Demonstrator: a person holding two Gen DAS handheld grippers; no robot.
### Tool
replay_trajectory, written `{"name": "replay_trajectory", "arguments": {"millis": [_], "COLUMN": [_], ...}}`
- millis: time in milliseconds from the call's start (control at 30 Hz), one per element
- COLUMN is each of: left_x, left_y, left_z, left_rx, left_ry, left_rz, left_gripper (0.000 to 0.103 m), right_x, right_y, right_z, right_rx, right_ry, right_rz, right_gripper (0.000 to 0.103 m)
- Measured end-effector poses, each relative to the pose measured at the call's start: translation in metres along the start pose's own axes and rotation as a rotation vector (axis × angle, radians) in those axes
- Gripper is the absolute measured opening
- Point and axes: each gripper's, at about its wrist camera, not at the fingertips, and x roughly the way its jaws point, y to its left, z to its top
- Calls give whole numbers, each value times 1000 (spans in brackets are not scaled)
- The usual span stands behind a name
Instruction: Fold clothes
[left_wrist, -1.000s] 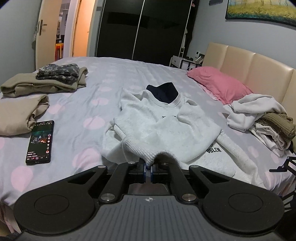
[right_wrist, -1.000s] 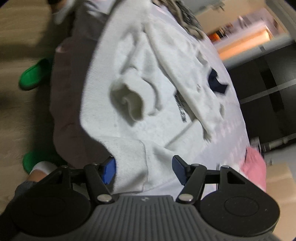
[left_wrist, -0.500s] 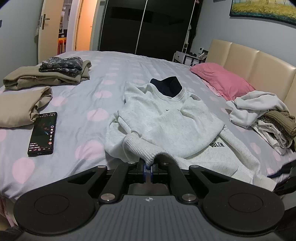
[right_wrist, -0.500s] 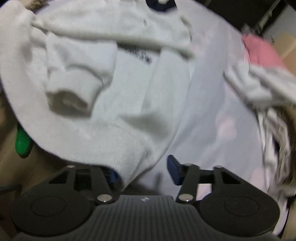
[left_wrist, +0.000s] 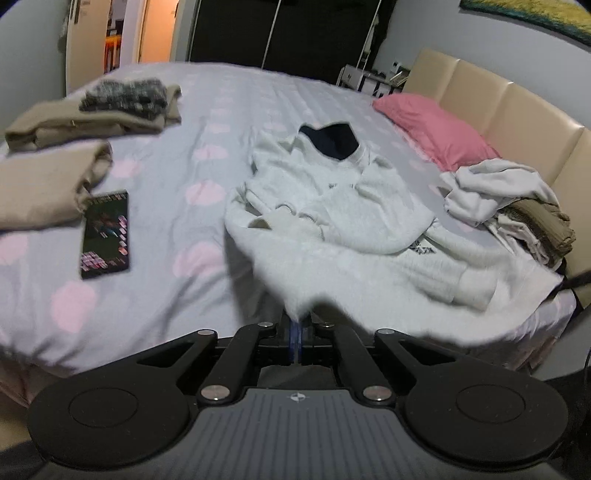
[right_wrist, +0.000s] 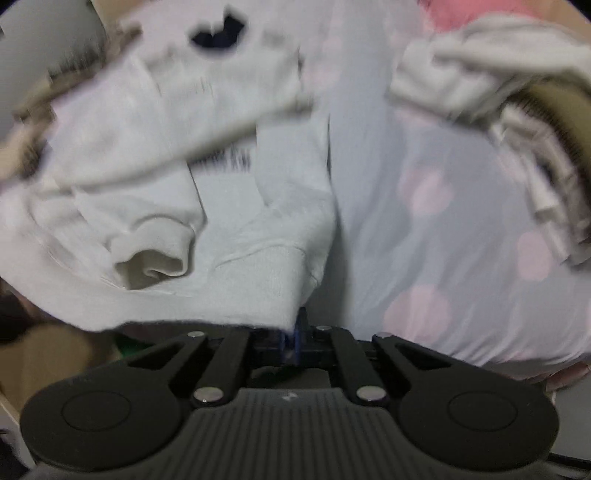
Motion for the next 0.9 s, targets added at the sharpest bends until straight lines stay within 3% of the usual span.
{"name": "replay_trajectory", "arguments": {"millis": [67, 100, 200, 300, 367, 400, 467, 500, 533, 700, 767, 800, 900], "left_x": [-8, -3, 29, 47, 51, 52, 60, 64, 67, 71, 70, 69, 70], "left_y": [7, 11, 20, -1, -28, -39, -59, -65, -69, -74, -76, -77, -82], "left_z": [3, 4, -9, -32, -48, -56, -75, -83, -89, -98, -99, -100, -108], "left_rx": [-19, -24, -9, 135, 259, 307, 391, 414, 433, 509, 603, 664, 857], "left_ry": [3, 47, 185, 232, 273, 283, 310, 327, 342, 324, 289, 266, 175], "left_rz": [23, 41, 65, 104, 81, 73, 66, 58, 47, 36, 56, 78, 141], "left_gripper": [0, 0, 0, 0, 5, 14, 24, 24, 24, 24, 29, 36, 46], "right_x": [-26, -36, -15, 21, 39, 45, 58, 65, 69, 86, 90, 91, 91], "right_y": [-6, -8, -4, 6, 13, 18, 32, 37, 38, 43, 48, 49, 42], "right_z": [7, 10, 7, -1, -8, -12, -21, -28, -33, -46, -52, -55, -57], "right_rx": [20, 31, 8, -62, -110, -156, -366, -476, -525, -646, -718, -740, -765], "right_ry": [-35, -46, 62, 173, 232, 247, 255, 257, 264, 333, 347, 358, 372], "right_rz": [20, 24, 10, -28, -44, -65, -236, -324, -355, -332, -299, -273, -220], "right_gripper": [4, 4, 4, 4, 5, 5, 5, 5, 5, 5, 6, 12, 61]}}
